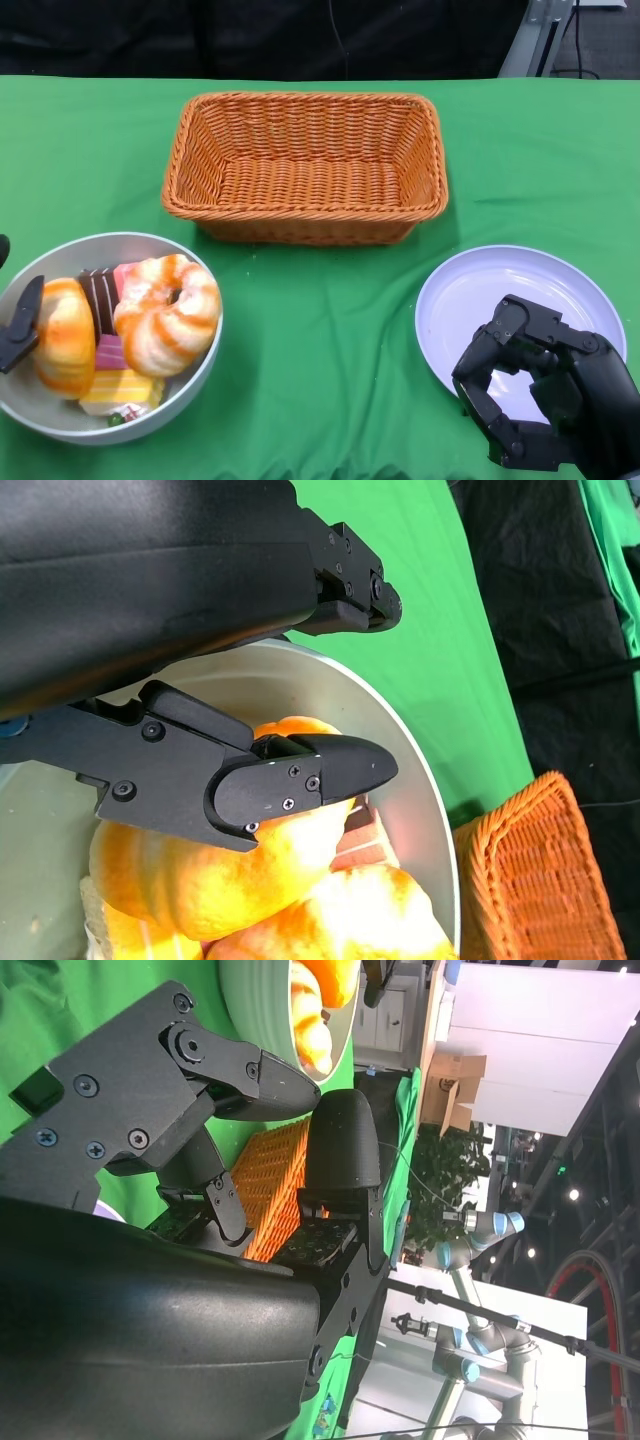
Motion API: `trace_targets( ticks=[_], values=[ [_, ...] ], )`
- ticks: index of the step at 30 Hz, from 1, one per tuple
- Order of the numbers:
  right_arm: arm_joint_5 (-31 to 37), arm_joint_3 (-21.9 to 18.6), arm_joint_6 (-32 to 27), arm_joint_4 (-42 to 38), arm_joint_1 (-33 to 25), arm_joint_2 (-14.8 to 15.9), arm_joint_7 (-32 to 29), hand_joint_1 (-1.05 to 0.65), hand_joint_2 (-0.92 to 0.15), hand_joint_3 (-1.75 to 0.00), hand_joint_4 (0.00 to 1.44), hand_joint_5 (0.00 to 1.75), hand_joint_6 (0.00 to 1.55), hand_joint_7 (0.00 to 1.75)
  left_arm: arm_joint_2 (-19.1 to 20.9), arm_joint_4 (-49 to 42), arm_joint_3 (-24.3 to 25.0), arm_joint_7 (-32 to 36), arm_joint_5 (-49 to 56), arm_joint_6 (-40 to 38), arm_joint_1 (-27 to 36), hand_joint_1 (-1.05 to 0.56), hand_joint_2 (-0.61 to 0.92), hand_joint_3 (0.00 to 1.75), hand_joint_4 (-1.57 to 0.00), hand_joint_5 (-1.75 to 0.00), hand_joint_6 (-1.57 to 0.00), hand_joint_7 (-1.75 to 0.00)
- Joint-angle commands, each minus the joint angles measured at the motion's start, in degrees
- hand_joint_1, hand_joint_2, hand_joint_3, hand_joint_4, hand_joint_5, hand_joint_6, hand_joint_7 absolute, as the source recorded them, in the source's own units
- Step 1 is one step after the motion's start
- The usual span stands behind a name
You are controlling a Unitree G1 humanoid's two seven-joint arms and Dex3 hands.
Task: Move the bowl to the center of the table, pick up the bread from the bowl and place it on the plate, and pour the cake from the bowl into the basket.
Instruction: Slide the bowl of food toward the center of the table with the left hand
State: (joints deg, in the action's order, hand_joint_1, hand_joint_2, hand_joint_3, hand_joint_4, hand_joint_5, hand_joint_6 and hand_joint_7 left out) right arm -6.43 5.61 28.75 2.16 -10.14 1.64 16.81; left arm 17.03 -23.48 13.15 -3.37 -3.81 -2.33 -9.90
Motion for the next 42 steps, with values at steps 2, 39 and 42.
trace_targets(
  ticks=[2,39,42],
  values=[
    [-0.09,-0.34,0.2,-0.12,0.45,0.3,-0.41,-0.2,-0.49,-0.98,0.8,1.67,0.73,1.33,-0.94,3.44,-0.69,0.69,0.36,-2.32,1.43,-0.58,0.92,0.64,-0.27,0.0,-0.21,0.0],
    [0.39,-0.15,0.67,-1.07,0.72,0.13,-1.02,-0.21,-0.49,-0.96,0.8,1.67,0.74,1.32,-12.57,29.2,-11.19,0.71,1.86,-12.63,12.09,-0.54,0.92,0.6,-0.27,-0.02,-0.2,-0.01],
    [0.46,-0.1,0.63,-1.08,0.63,0.15,-1.04,-0.22,-0.49,-0.96,0.8,1.67,0.74,1.32,-12.99,29.5,-12.26,0.42,2.46,-12.36,12.5,-0.53,0.92,0.59,-0.27,-0.02,-0.21,-0.01]
  ],
)
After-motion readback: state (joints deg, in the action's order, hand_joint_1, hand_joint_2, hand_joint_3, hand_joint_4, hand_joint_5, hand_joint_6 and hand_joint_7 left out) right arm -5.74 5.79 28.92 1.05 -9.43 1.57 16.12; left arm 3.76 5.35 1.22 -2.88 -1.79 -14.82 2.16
